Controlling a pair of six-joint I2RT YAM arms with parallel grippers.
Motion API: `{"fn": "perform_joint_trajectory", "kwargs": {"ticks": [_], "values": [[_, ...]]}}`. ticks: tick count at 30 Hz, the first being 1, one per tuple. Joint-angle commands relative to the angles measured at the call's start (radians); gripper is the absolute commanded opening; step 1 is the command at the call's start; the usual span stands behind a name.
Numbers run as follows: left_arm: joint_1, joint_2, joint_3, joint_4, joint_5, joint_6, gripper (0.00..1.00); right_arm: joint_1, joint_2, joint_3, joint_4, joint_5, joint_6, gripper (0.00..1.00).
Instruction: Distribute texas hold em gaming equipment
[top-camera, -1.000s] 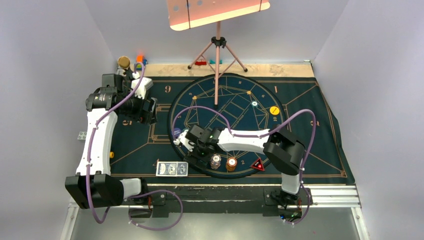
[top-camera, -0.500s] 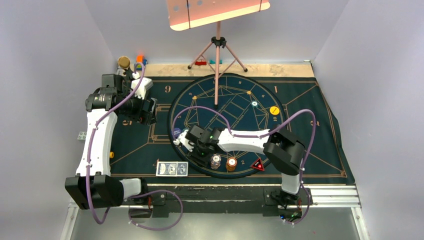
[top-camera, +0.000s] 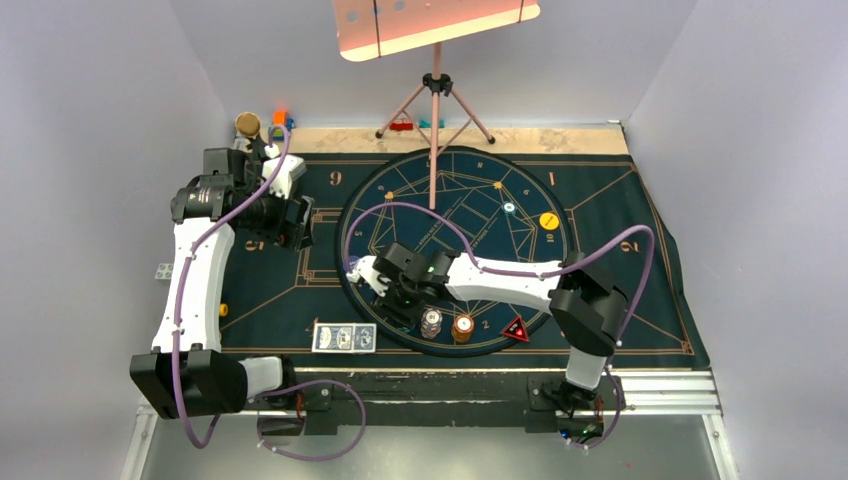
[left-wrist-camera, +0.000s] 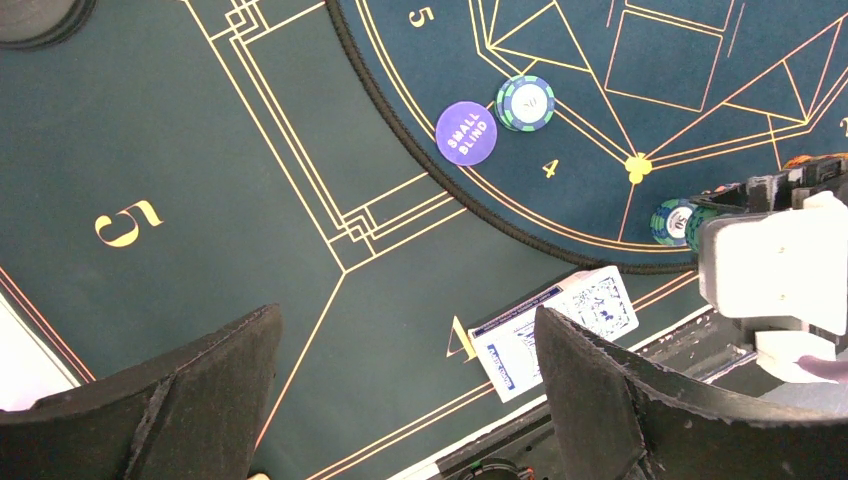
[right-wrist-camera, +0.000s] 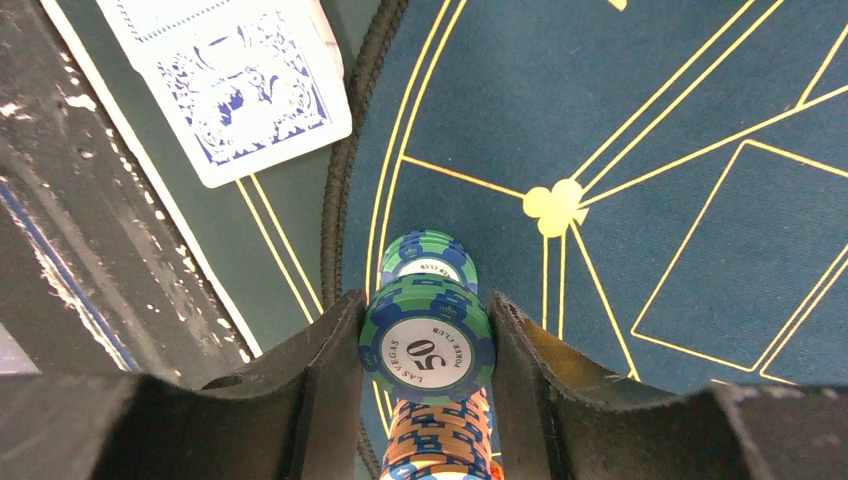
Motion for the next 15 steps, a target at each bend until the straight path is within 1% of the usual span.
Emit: {"fn": "perform_joint_trajectory", "kwargs": {"ticks": [1,4,7,9,12,15], "values": [[0.007,-0.015,0.025,-0.002,0.001,0.022,1.00,0.004,-0.052,0.048,-0.008,0.007,-0.013,0.18],[0.006,-0.014,0.020,-0.002,0.004,0.022,1.00,0.000,-0.085,0.047,-0.005,0.051,-0.003,0.09],[0.008,-0.012,0.022,-0.002,0.002,0.024,1.00,-0.031,-0.131,0.043,-0.008,0.141,0.028,0.00],[0.007,-0.012,0.025,-0.003,0.002,0.025,1.00,-0.102,-0.175,0.027,-0.012,0.168,0.065,0.00],[0.006,-0.008,0.030,-0.005,0.005,0.025,1.00,-0.230,-0.258,-0.035,-0.001,0.229,0.168,0.00],[0.007,-0.006,0.031,-0.004,0.009,0.027,1.00,-0.371,-0.333,-0.114,-0.022,0.339,0.314,0.00]]}}
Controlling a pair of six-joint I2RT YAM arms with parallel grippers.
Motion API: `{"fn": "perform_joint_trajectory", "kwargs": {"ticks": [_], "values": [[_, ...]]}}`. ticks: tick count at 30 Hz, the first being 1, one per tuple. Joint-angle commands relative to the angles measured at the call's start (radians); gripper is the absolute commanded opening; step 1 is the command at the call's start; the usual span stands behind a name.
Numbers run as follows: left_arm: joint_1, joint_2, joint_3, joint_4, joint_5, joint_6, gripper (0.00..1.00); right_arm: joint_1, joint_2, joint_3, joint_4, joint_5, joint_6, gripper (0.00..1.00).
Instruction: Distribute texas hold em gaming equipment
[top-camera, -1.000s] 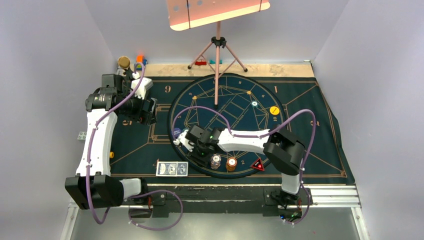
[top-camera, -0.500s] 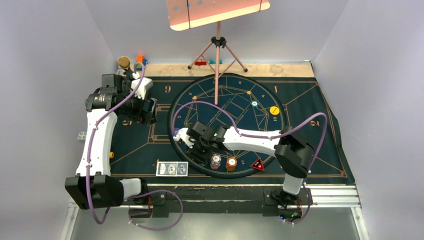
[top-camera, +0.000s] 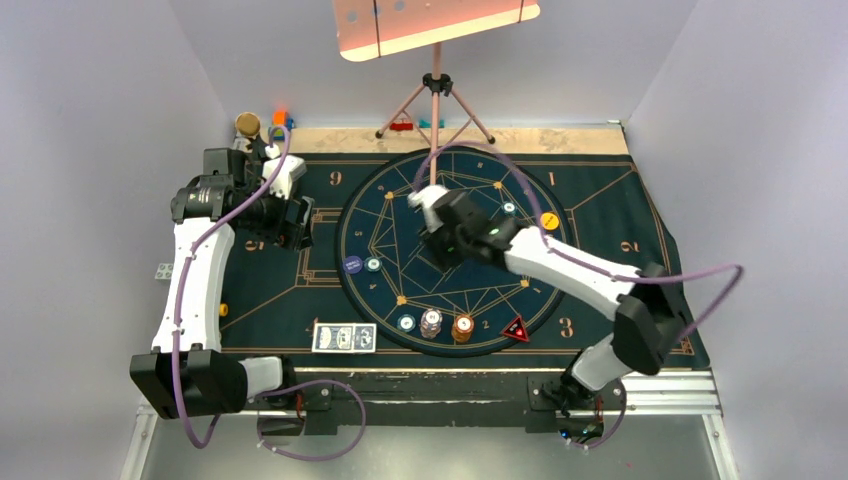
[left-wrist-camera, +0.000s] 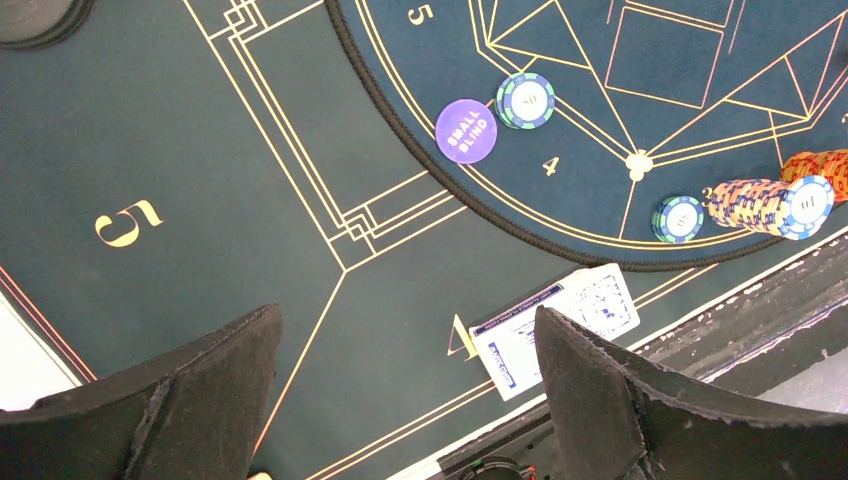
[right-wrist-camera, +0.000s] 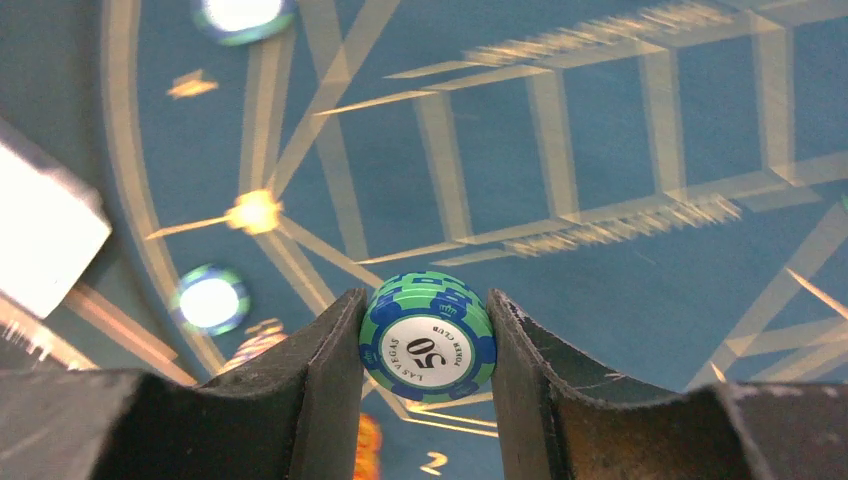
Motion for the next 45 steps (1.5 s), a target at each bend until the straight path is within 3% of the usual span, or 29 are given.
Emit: {"fn": "perform_joint_trajectory", "kwargs": {"ticks": [1,8,15,23,30,35,40,45], "values": [[0.008,-0.004,0.031,0.000,0.007,0.023,1.00,-0.208,-0.135,-0.110,-0.030,0.208,0.260,0.00],[0.007,0.007,0.038,0.000,0.006,0.030,1.00,-0.362,-0.240,-0.330,-0.066,0.271,0.535,0.00],[0.007,0.016,0.049,-0.010,0.016,0.031,1.00,-0.377,-0.209,-0.399,-0.175,0.328,0.746,0.00],[0.006,0.016,0.042,-0.020,0.022,0.040,1.00,-0.380,-0.213,-0.475,-0.157,0.316,0.835,0.00],[0.007,0.010,0.037,-0.022,0.024,0.047,1.00,-0.379,-0.190,-0.465,-0.130,0.295,0.823,0.30],[0.007,0.004,0.031,-0.022,0.027,0.052,1.00,-0.379,-0.183,-0.439,-0.129,0.282,0.785,0.67],[0.007,0.004,0.032,-0.021,0.035,0.053,1.00,-0.379,-0.247,-0.383,-0.144,0.299,0.699,0.77],[0.007,0.006,0.038,-0.017,0.033,0.042,1.00,-0.340,-0.364,-0.287,-0.089,0.208,0.507,0.81]]}}
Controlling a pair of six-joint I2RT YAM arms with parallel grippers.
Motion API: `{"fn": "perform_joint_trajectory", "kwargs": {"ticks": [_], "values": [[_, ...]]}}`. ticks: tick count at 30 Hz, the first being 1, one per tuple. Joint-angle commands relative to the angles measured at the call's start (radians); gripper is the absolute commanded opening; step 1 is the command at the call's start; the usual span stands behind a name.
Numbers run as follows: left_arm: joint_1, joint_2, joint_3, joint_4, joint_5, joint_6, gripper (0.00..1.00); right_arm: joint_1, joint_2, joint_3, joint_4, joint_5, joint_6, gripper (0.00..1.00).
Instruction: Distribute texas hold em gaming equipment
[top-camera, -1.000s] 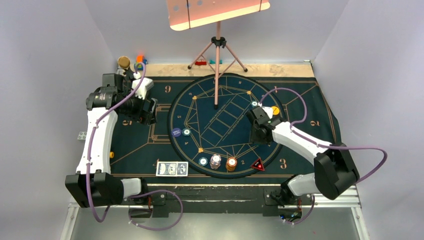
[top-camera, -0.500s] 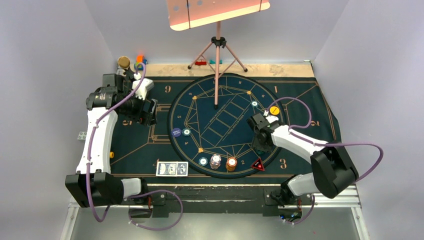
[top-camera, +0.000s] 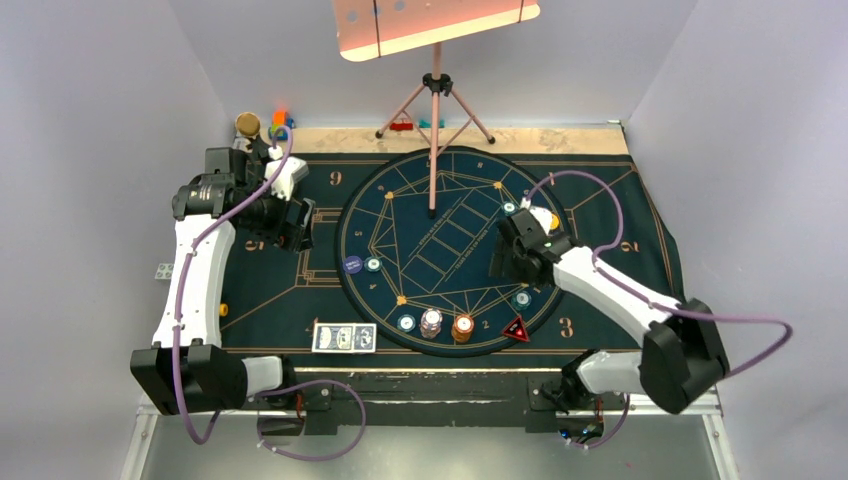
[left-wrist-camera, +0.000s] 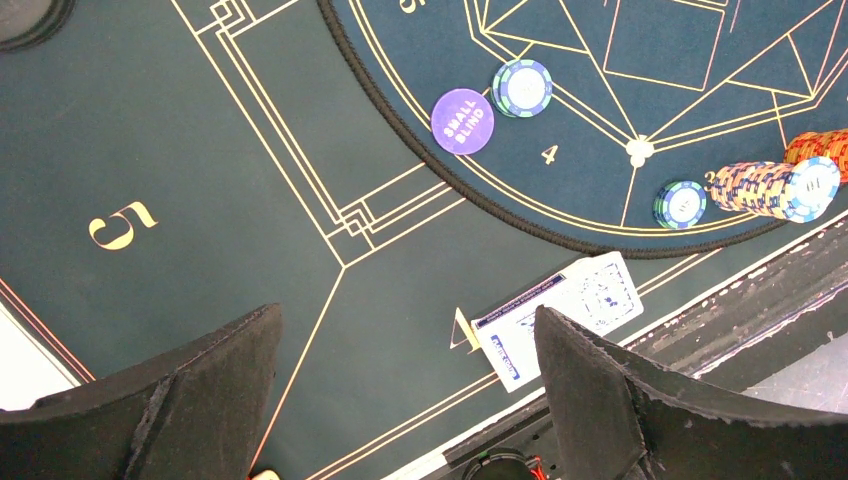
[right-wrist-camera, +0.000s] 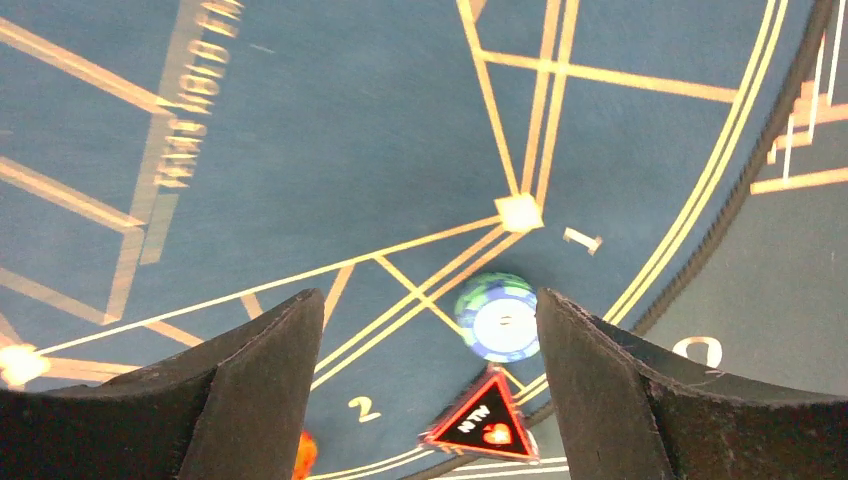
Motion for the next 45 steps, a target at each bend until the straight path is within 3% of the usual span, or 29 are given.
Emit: {"fn": "perform_joint_trajectory", "kwargs": {"ticks": [1,8,14,38,45], "values": [[0.007,-0.010,0.034,0.003,0.024,0.004,1.00,0.043,-0.120,0.129,0.079,-0.105,-0.214,0.82],[0.008,-0.009,0.032,0.013,0.030,-0.025,1.00,0.306,-0.044,0.253,0.146,-0.323,-0.502,0.92],[0.007,-0.013,0.031,0.010,0.028,-0.030,1.00,0.462,0.121,0.301,0.146,-0.366,-0.600,0.94],[0.007,-0.026,0.054,-0.011,0.022,-0.025,1.00,0.559,0.204,0.187,0.212,-0.354,-0.662,0.95],[0.007,-0.031,0.062,-0.017,0.019,-0.023,1.00,0.566,0.237,0.184,0.229,-0.320,-0.652,0.84]]}}
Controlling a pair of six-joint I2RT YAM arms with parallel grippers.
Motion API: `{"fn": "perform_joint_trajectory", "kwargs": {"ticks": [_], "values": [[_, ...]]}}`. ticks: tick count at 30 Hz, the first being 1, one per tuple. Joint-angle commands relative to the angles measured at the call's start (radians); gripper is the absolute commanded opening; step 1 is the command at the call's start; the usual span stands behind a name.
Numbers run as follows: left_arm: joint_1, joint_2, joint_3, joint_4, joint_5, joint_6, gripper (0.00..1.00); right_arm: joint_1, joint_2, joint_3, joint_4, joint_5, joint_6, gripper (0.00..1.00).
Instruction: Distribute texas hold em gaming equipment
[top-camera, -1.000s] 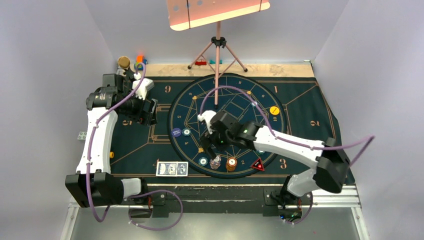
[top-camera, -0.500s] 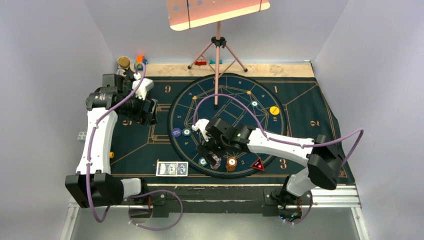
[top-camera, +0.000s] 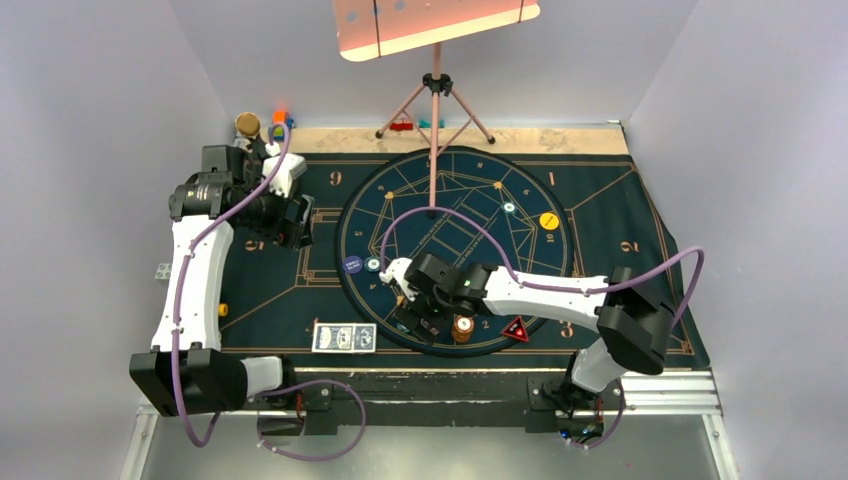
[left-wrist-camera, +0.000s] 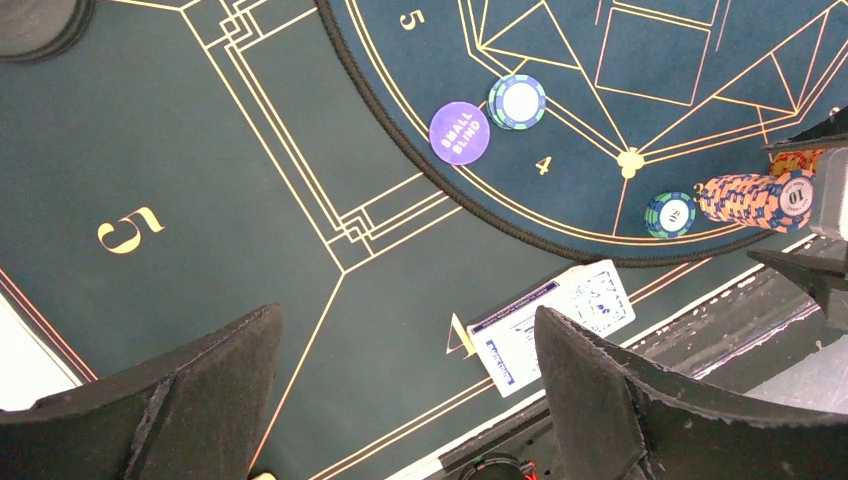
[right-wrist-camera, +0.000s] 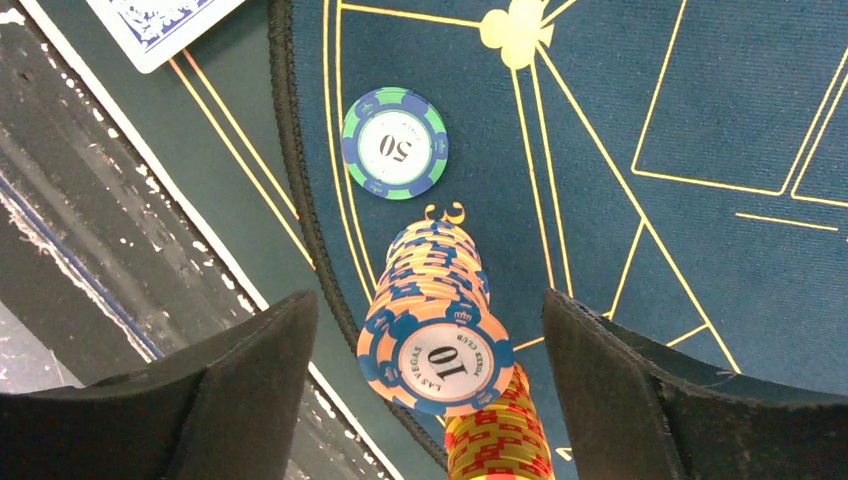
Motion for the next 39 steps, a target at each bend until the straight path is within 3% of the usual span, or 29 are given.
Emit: {"fn": "perform_joint_trajectory", "kwargs": {"ticks": [1,18,26,34,39], "values": [[0.007,-0.026,0.039,-0.010,0.011,-0.004,1.00,0.006,0.007,0.000,0.043,0.036,-0.002,0.81],[0.007,-0.020,0.033,-0.006,0.008,-0.004,1.00,0.008,-0.029,-0.009,0.047,0.061,0.004,0.45],[0.007,-0.017,0.026,-0.006,0.012,0.001,1.00,0.008,-0.061,0.020,0.017,0.062,0.003,0.35],[0.008,-0.016,0.018,-0.003,0.013,0.007,1.00,0.009,-0.060,0.106,-0.028,0.082,-0.011,0.24],[0.006,-0.008,0.002,0.008,0.018,0.005,1.00,0.006,0.040,0.240,-0.013,0.127,-0.035,0.15]]}}
